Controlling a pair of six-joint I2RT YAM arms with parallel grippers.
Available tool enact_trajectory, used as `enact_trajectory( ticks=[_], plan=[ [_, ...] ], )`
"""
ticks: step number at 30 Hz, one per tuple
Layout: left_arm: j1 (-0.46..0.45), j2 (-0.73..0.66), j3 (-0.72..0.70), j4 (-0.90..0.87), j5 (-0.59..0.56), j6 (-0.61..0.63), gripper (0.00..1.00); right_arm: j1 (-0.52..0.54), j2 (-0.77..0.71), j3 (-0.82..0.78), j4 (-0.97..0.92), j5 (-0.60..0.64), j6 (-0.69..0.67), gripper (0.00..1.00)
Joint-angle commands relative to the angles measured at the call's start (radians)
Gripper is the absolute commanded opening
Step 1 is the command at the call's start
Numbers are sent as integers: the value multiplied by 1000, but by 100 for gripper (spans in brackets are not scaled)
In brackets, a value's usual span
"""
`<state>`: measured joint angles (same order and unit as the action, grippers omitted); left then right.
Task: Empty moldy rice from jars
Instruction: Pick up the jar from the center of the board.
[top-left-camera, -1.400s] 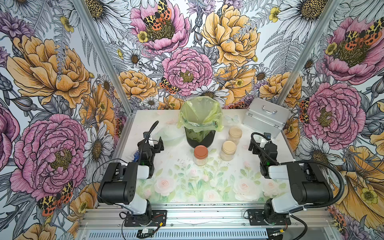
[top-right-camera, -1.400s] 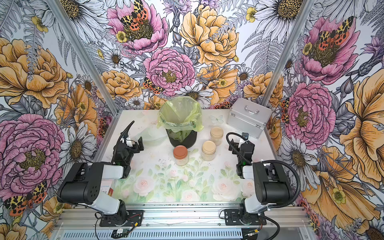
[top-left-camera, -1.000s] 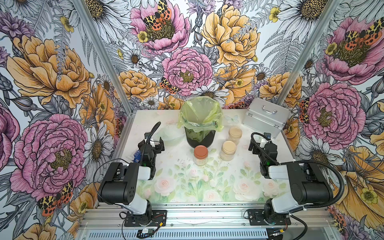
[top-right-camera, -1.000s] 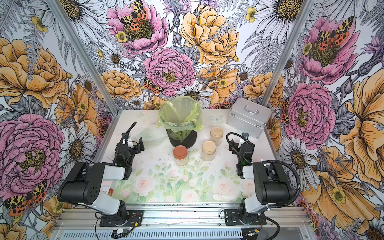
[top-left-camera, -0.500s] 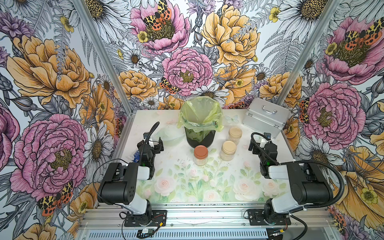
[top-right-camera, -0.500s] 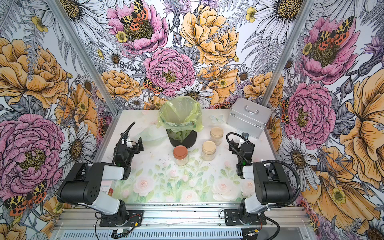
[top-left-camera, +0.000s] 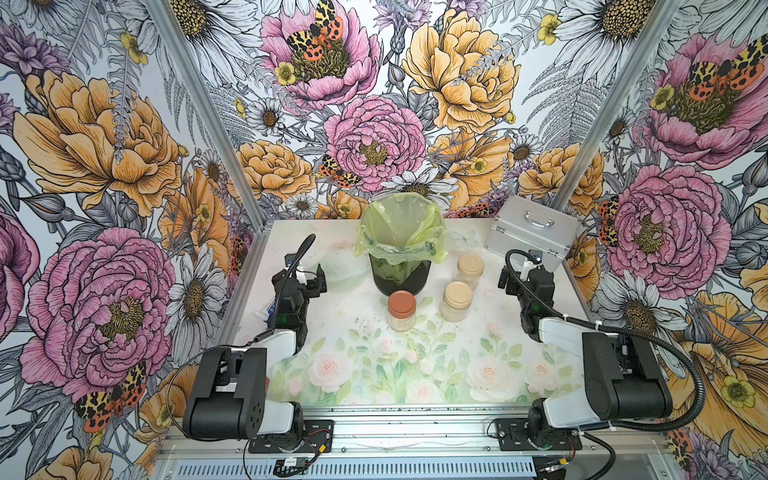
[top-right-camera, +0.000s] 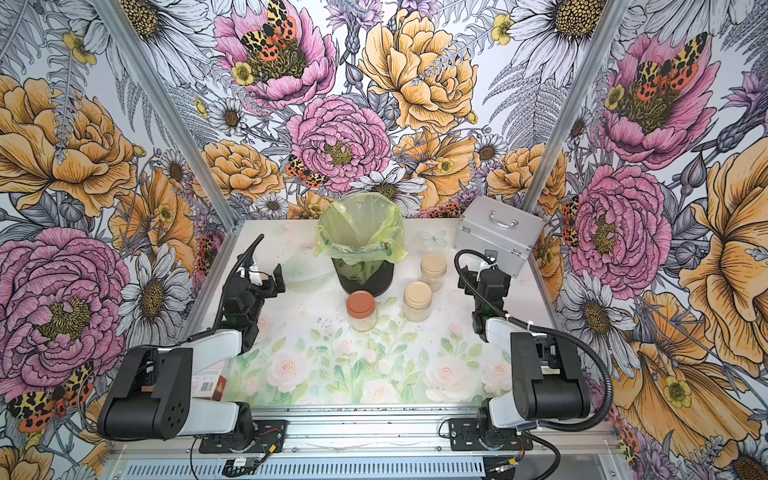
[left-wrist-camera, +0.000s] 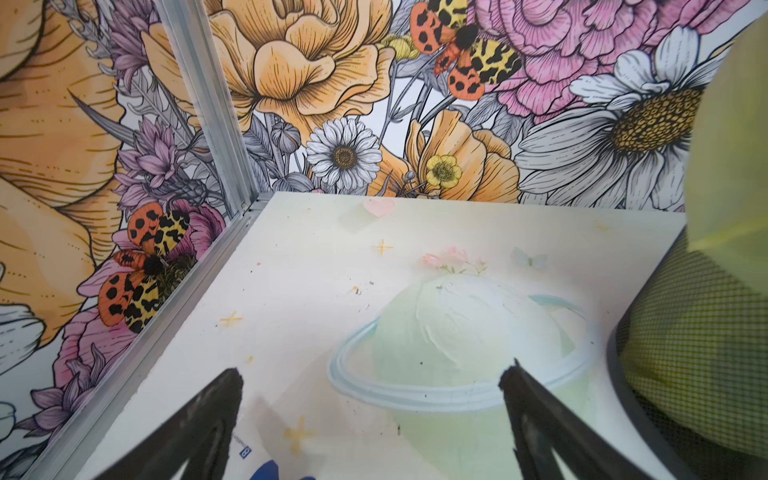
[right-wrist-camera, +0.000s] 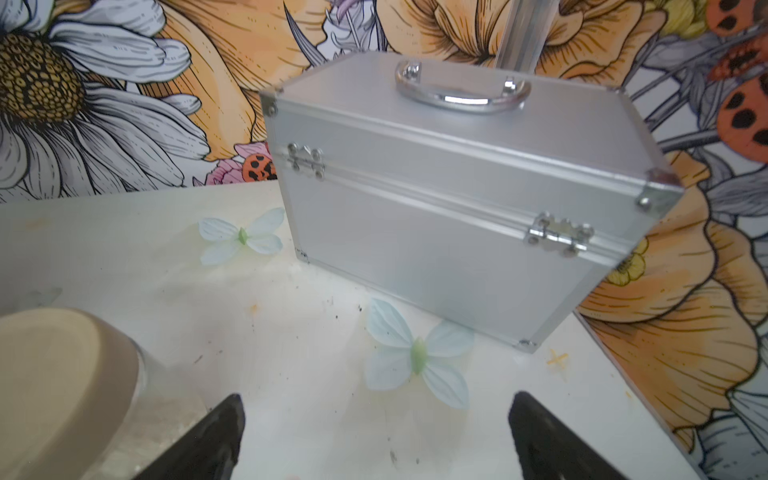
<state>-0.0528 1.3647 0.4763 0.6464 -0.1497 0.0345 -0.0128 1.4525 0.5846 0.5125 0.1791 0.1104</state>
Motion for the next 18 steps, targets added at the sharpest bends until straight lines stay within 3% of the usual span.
enact_trajectory(
  ticks=[1, 6, 12, 18],
  plan=[
    [-33, -56, 62, -187, -23, 13, 99, 12, -36, 93, -208, 5, -12, 100],
    [-105, -106, 164, -430, -52, -63, 99, 52, -30, 277, -489, 35, 9, 100],
    [-265, -137, 310, -770, -157, -129, 99, 128, -36, 472, -809, 59, 94, 100],
    [-379, -160, 427, -994, -113, -212, 99, 185, -27, 650, -1114, 3, 196, 100]
  ],
)
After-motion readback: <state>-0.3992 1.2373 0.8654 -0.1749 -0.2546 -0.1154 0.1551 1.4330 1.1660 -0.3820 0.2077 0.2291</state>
